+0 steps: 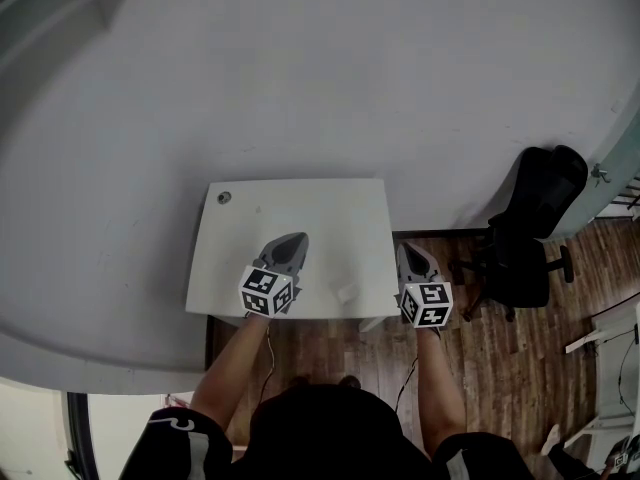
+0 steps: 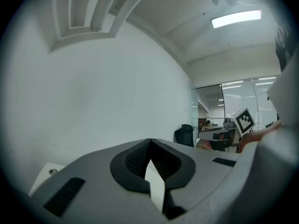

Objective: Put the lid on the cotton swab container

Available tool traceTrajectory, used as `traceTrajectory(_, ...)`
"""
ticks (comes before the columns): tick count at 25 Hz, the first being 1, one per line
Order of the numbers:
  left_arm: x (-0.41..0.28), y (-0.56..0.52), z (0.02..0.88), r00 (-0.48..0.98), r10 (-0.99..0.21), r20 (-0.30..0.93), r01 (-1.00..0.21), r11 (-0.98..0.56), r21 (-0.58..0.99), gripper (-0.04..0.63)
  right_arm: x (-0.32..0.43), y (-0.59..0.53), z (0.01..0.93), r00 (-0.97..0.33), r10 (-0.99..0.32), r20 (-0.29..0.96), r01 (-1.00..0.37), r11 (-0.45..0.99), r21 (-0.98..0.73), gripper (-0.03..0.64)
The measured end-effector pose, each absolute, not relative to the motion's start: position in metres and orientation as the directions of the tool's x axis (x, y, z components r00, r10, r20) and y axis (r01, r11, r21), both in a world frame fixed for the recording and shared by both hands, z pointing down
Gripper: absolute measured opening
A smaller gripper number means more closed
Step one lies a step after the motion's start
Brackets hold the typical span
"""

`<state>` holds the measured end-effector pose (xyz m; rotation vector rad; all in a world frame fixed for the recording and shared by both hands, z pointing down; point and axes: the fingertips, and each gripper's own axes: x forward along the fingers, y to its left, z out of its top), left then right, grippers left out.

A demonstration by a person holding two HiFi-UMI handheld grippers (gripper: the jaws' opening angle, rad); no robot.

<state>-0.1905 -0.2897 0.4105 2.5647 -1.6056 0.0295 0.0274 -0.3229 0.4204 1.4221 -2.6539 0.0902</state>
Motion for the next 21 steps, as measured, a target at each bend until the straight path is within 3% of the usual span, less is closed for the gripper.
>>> traceTrajectory(21, -0.1881, -0.2956, 0.4139, 0.442, -0.893, 0.083, -0.896, -0.435, 0.092, 0.018, 0.0251, -0.3288, 0.4226, -0.56, -0.816, 0.145, -0.823, 0.568, 0.013, 0.012)
